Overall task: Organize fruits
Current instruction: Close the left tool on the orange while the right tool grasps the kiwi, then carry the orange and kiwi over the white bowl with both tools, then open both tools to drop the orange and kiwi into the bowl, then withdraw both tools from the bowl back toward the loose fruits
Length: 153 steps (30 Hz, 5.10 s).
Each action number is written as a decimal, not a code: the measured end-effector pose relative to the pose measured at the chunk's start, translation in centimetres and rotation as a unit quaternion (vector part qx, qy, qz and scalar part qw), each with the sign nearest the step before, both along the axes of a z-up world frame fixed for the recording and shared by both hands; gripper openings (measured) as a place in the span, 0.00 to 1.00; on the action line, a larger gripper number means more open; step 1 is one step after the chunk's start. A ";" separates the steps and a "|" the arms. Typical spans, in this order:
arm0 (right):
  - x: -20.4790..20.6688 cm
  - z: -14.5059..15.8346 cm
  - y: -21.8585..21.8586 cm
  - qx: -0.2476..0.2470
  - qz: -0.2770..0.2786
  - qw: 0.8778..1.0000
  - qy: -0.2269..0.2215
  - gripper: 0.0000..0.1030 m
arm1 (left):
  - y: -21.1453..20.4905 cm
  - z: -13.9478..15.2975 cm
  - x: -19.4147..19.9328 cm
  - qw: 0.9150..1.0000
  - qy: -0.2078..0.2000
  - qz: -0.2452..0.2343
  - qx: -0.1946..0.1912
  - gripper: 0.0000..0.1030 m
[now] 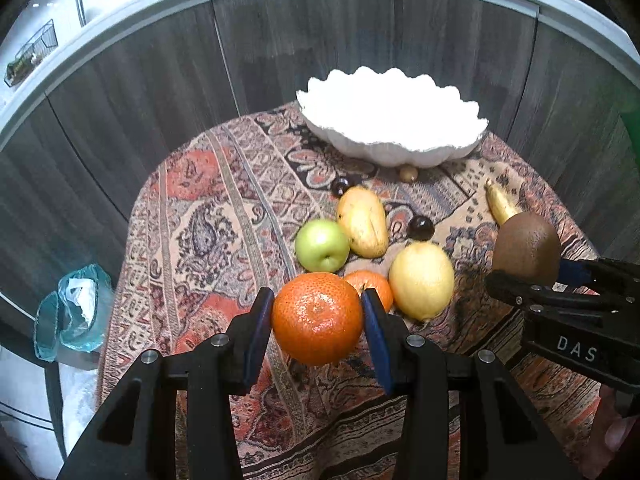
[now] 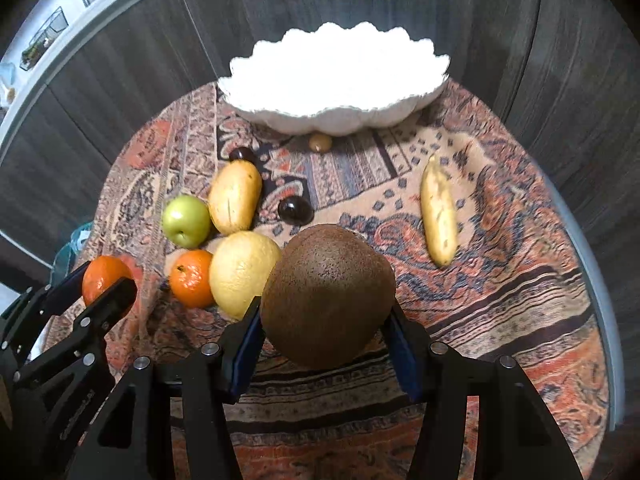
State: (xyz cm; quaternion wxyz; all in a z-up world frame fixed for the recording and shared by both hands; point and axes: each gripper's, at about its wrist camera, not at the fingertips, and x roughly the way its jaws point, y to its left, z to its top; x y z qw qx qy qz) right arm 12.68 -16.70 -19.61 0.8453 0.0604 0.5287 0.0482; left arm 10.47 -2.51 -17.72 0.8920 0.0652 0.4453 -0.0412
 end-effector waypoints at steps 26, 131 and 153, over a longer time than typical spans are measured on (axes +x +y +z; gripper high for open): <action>2.3 9.8 -1.7 -0.021 -0.011 0.994 -0.111 0.56 | -1.6 8.0 4.3 0.997 -0.068 -0.015 -0.032 0.42; 11.5 11.6 0.3 -0.086 -0.045 0.978 -0.183 0.88 | 1.7 10.5 14.4 0.992 -0.125 0.023 -0.014 1.00; 4.8 8.1 0.3 -0.092 -0.035 0.981 -0.164 0.88 | 1.9 5.7 6.7 0.996 -0.090 -0.004 -0.004 1.00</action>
